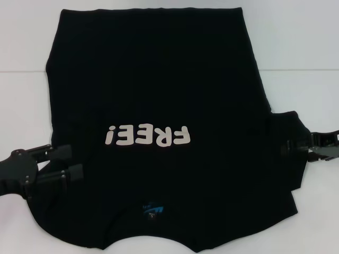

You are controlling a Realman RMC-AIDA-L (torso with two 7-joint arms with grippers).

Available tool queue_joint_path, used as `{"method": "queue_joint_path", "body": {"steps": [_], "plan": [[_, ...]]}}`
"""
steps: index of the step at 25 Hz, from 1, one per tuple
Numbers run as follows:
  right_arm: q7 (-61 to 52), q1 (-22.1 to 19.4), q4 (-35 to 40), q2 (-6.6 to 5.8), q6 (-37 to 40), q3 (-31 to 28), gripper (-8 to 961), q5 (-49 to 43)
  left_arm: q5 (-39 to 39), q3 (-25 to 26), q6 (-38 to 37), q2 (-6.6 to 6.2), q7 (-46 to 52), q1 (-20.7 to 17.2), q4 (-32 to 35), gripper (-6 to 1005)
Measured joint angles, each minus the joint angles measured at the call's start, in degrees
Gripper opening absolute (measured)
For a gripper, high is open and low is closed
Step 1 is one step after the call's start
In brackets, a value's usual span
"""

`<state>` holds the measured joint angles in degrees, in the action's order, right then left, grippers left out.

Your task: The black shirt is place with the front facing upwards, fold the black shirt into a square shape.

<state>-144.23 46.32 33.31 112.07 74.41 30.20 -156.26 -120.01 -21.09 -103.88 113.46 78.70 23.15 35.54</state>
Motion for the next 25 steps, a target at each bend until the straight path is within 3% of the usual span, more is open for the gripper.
{"method": "queue_joint_path", "body": {"steps": [15, 25], "plan": [[0.27, 0.08, 0.00, 0.08, -1.63, 0.75, 929, 0.82, -0.08, 0.30, -0.01, 0.00, 0.10, 0.06, -0.04, 736], [0.29, -0.32, 0.00, 0.07, -2.09, 1.33, 568, 0.51, 0.04, 0.26, -0.01, 0.00, 0.14, 0.06, -0.04, 735]]}}
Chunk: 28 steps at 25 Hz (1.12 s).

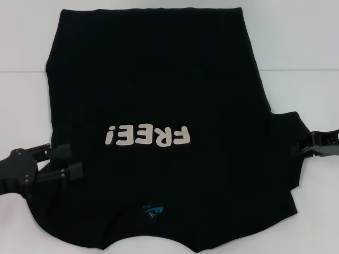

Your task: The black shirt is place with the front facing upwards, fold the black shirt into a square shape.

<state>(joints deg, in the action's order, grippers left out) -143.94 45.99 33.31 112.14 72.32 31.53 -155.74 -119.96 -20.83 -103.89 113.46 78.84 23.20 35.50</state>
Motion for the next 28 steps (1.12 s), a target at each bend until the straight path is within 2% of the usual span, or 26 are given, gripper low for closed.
{"method": "queue_joint_path", "body": {"steps": [9, 14, 22, 28], "plan": [[-0.18, -0.03, -0.08, 0.00, -0.02, 2.02, 264, 0.00, 0.13, 0.00, 0.00, 0.00, 0.07, 0.00, -0.09, 735], [-0.23, -0.03, -0.09, 0.00, -0.04, 3.17, 35, -0.08, 0.18, 0.08, 0.00, 0.00, 0.09, 0.00, -0.11, 735], [0.23, -0.17, 0.51, -0.09, 0.38, 2.77, 10, 0.46, 0.17, 0.09, 0.00, 0.00, 0.18, -0.17, -0.17, 735], [0.26, -1.13, 0.71, -1.36, 0.91, 2.59, 7, 3.19, 0.17, 0.14, -0.04, 0.00, 0.18, -0.18, -0.17, 736]]}}
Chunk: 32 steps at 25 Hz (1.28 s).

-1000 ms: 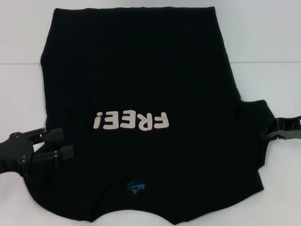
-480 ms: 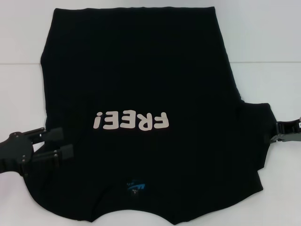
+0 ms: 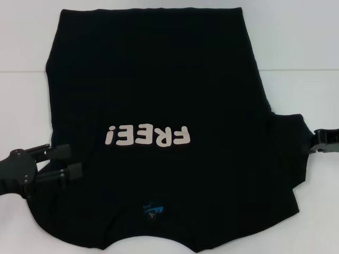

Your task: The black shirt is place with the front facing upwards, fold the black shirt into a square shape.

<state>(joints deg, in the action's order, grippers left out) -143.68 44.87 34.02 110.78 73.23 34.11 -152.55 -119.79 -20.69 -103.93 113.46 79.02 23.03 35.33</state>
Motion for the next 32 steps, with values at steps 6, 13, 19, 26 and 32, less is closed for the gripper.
{"method": "queue_joint_path", "body": {"steps": [6, 13, 19, 26, 32], "plan": [[0.19, -1.22, 1.03, -1.34, 1.53, -0.02, 7, 3.48, 0.03, 0.04, -0.06, 0.00, 0.06, 0.05, 0.00, 736], [0.17, -2.68, 5.49, -2.24, 4.02, -0.38, 6, 6.22, 0.07, 0.04, -0.14, 0.00, 0.08, 0.15, 0.00, 736], [1.81, -1.22, 5.75, -2.36, 4.48, -0.01, 7, 6.64, 0.09, 0.04, -0.19, 0.00, 0.09, 0.18, 0.00, 735], [5.80, 1.99, 5.35, -0.50, 4.84, 1.01, 8, 6.66, 0.09, 0.04, -0.20, 0.00, 0.14, 0.18, 0.00, 736], [7.81, 3.75, 5.35, 0.87, 4.45, 3.56, 10, 6.70, 0.09, 0.04, -0.09, 0.00, 0.17, 0.18, -0.04, 736]]}}
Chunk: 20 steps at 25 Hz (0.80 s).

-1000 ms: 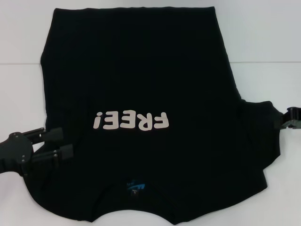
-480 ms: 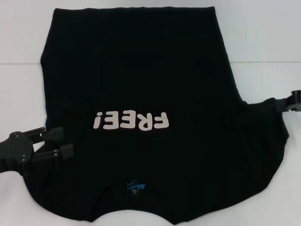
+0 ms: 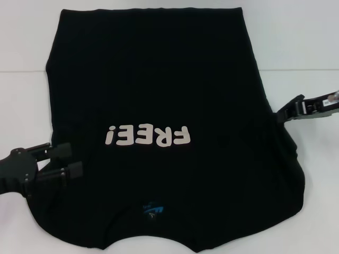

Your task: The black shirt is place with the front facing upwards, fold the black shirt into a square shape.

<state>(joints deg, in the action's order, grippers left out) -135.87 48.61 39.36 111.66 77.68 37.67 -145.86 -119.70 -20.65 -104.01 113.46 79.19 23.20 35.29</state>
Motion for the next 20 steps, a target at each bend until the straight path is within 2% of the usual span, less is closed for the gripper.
{"method": "queue_joint_path", "body": {"steps": [7, 8, 9, 12, 19, 20], "plan": [[4.08, 1.54, 0.00, 2.37, -0.19, 2.33, 12, 0.23, -0.01, 0.05, 0.13, 0.00, 0.00, 0.08, -0.65, 736], [5.76, 1.76, 0.01, 3.33, -0.17, 2.35, 12, 0.28, 0.00, 0.07, 0.15, 0.00, 0.00, 0.08, -0.65, 736], [5.76, 1.76, 0.01, 3.33, -0.17, 2.35, 12, 0.28, 0.00, 0.09, 0.17, 0.00, 0.00, 0.09, -0.66, 736], [7.46, 1.86, 0.07, 4.37, -0.70, 2.36, 13, 0.42, 0.00, 0.09, 0.19, 0.00, 0.00, 0.15, -0.67, 735], [11.75, 0.46, -0.13, 4.93, -0.44, 2.19, 15, 5.82, -0.01, 0.35, 0.32, 0.06, 0.03, 0.27, -1.49, 735], [13.13, -0.28, -0.23, 4.94, -0.22, 2.07, 45, 7.43, 0.00, 0.64, 0.36, 0.06, 0.16, 0.29, -1.68, 735]]}}
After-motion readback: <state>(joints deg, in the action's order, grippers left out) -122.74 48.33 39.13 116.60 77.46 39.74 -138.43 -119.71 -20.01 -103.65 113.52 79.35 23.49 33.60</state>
